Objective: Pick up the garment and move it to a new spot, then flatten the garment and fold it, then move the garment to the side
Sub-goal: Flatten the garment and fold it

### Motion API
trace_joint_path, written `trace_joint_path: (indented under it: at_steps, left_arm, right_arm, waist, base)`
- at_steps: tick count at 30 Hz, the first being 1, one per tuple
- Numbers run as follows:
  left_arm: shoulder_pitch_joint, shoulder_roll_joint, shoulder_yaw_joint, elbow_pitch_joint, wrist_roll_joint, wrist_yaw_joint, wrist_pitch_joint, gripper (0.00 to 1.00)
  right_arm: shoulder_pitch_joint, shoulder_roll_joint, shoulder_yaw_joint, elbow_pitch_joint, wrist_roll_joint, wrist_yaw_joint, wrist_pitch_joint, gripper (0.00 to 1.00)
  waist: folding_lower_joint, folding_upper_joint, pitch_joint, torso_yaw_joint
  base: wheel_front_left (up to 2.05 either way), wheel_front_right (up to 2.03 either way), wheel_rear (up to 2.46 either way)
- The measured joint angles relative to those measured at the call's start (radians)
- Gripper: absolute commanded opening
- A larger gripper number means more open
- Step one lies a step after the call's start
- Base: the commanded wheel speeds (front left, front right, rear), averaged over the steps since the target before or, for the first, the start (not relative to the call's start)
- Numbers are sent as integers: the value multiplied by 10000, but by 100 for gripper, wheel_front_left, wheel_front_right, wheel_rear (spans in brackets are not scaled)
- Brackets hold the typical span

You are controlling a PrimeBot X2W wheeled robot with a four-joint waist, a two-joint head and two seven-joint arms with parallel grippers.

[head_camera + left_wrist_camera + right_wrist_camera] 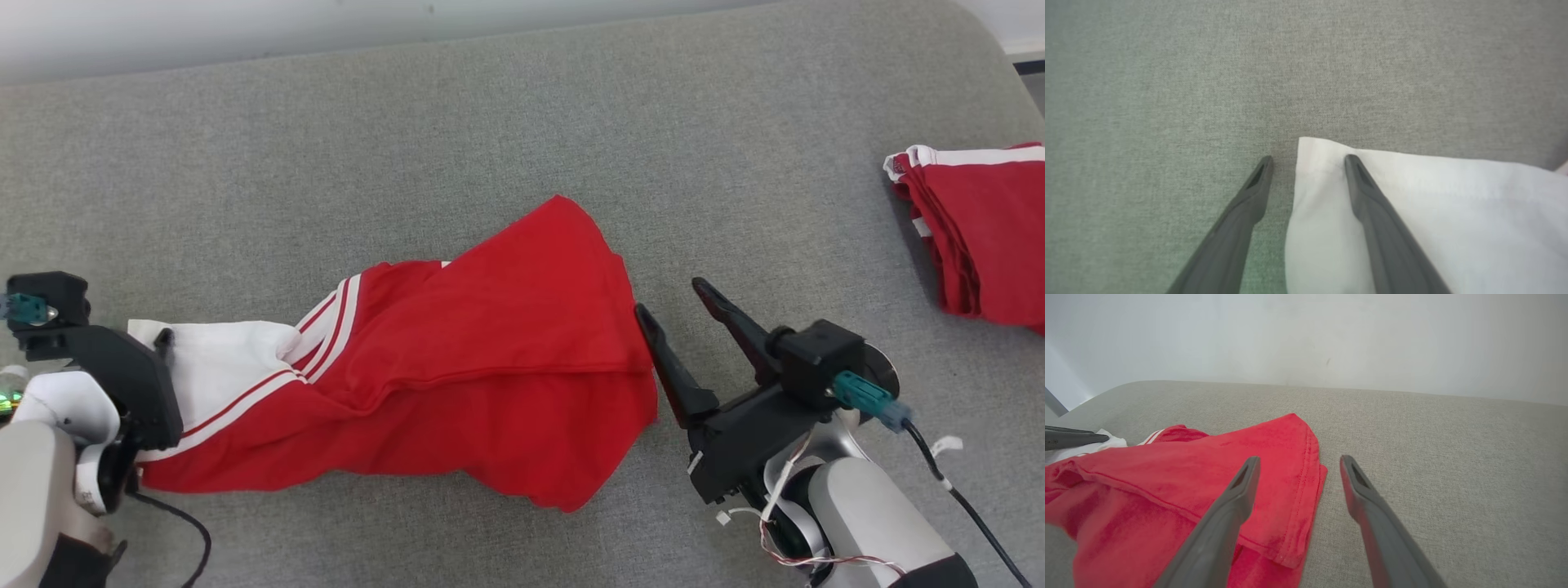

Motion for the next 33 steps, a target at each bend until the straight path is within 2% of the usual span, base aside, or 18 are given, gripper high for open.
trace_joint_path:
  at_steps: [1,2,3,8,14,19,25,26,28,30,32,33]
  left_arm:
    - [-4,38,21,-61,-40,15,115,44]
    - [-4,92,48,-136,-63,15,198,11]
    - [-3,148,75,-213,-111,10,274,0]
    - [107,314,163,-704,-314,-98,228,0]
    - [249,384,219,-1160,-431,-13,286,0]
    - [327,389,194,-1522,-456,79,362,0]
    - [384,395,169,-1854,-472,163,359,0]
    - [390,395,169,-1891,-474,163,324,0]
    - [405,395,173,-1944,-487,176,278,0]
    - [432,393,180,-1981,-533,196,234,0]
    - [489,385,196,-2006,-583,205,188,0]
    - [507,376,219,-2025,-631,205,94,0]
  right_arm:
    - [-45,-6,48,-40,12,0,182,100]
    - [-78,-10,92,-69,50,0,407,100]
    - [-114,-35,173,-69,90,0,706,100]
    - [-196,-65,194,-163,347,0,1921,100]
    - [141,173,-290,-284,412,0,3010,100]
    - [433,326,-274,-487,548,0,3440,100]
    - [435,437,-79,-571,602,0,3459,100]
    - [434,441,-42,-570,610,0,3482,89]
    - [431,451,-15,-550,635,0,3521,48]
    - [430,454,12,-510,679,0,3532,40]
    - [421,458,33,-493,698,0,3522,19]
    - [410,464,29,-476,734,0,3515,0]
  waist:
    - [0,0,23,-6]
    - [0,0,50,-10]
    - [0,0,82,-12]
    - [1,0,244,3]
    - [1,1,363,108]
    - [1,0,427,158]
    - [1,0,497,156]
    - [1,1,501,157]
    - [1,1,507,155]
    - [1,1,505,150]
    - [1,0,506,142]
    - [1,0,507,139]
  base:
    - [0,0,0]
    - [0,0,0]
    - [0,0,0]
    - [0,0,0]
    - [0,0,0]
    - [0,0,0]
    - [0,0,0]
    - [0,0,0]
    - [0,0,0]
    - [0,0,0]
    - [0,0,0]
    - [0,0,0]
